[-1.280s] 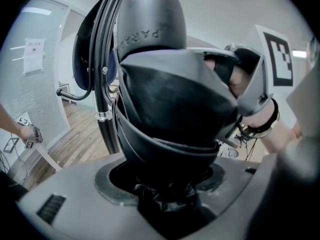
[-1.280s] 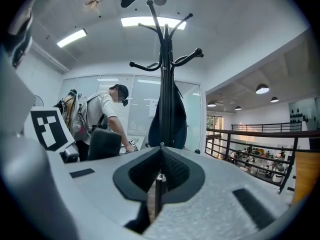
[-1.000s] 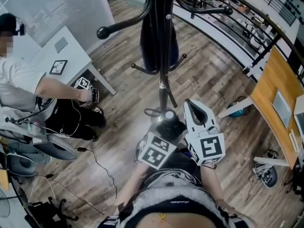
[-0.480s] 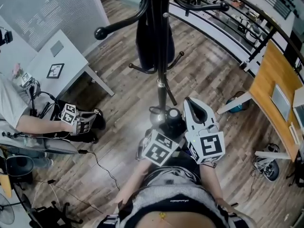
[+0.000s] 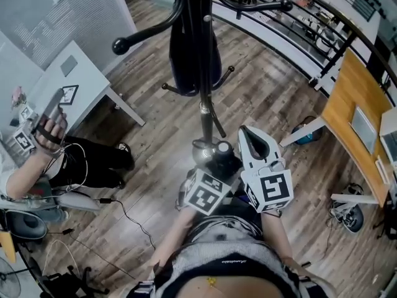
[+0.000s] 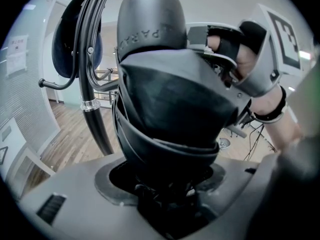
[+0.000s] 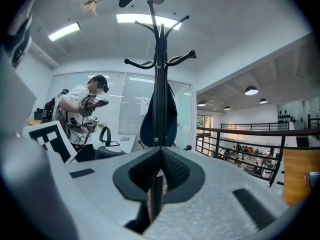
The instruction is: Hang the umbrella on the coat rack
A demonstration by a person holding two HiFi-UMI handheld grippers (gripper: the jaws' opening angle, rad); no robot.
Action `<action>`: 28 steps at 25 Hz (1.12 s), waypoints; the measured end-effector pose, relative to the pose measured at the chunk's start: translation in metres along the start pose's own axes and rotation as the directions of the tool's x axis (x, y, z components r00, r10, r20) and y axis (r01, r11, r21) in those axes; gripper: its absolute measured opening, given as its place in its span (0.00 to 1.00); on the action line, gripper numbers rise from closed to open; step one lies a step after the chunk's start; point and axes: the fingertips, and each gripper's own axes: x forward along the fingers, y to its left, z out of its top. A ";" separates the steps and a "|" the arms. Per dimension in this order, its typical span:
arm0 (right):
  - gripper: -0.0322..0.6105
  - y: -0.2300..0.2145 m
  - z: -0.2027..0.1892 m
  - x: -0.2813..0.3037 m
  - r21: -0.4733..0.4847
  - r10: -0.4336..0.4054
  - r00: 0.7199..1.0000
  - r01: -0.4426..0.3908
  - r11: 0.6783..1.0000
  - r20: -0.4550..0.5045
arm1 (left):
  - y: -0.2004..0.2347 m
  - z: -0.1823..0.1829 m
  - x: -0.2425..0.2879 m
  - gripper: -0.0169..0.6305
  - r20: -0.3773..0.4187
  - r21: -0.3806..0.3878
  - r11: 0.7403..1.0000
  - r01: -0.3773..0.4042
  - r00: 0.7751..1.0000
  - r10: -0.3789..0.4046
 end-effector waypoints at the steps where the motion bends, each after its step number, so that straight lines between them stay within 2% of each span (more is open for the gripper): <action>1: 0.06 0.000 0.000 0.000 -0.002 0.003 1.000 -0.003 1.000 0.000 | 0.000 0.001 0.001 0.44 0.001 0.002 1.000 -0.003 1.000 0.003; 14: 0.06 -0.017 -0.001 -0.005 0.003 0.018 0.999 -0.018 1.000 0.028 | -0.002 0.007 0.026 0.44 -0.005 0.016 0.999 -0.028 1.000 0.028; 28: 0.06 -0.046 -0.005 -0.009 -0.001 0.042 0.999 -0.042 0.999 0.028 | -0.013 0.005 0.058 0.44 -0.042 -0.050 0.998 -0.033 0.999 0.031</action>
